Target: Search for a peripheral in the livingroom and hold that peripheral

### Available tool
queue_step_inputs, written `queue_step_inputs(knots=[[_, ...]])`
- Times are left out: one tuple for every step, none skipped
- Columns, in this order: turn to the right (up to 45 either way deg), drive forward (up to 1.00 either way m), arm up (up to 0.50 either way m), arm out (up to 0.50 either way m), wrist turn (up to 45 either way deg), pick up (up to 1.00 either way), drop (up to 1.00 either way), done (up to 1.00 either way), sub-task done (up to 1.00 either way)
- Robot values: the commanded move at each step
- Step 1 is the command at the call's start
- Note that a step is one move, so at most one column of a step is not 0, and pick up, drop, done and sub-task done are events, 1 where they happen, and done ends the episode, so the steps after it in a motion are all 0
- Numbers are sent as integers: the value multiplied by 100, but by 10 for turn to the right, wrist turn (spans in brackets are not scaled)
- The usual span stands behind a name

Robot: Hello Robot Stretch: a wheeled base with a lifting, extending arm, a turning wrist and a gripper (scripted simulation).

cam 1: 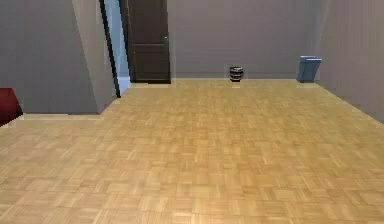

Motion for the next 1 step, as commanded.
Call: queue_step_inputs(knots=[[-90, 0, 0, 0, 0, 0, 0, 0, 0]])
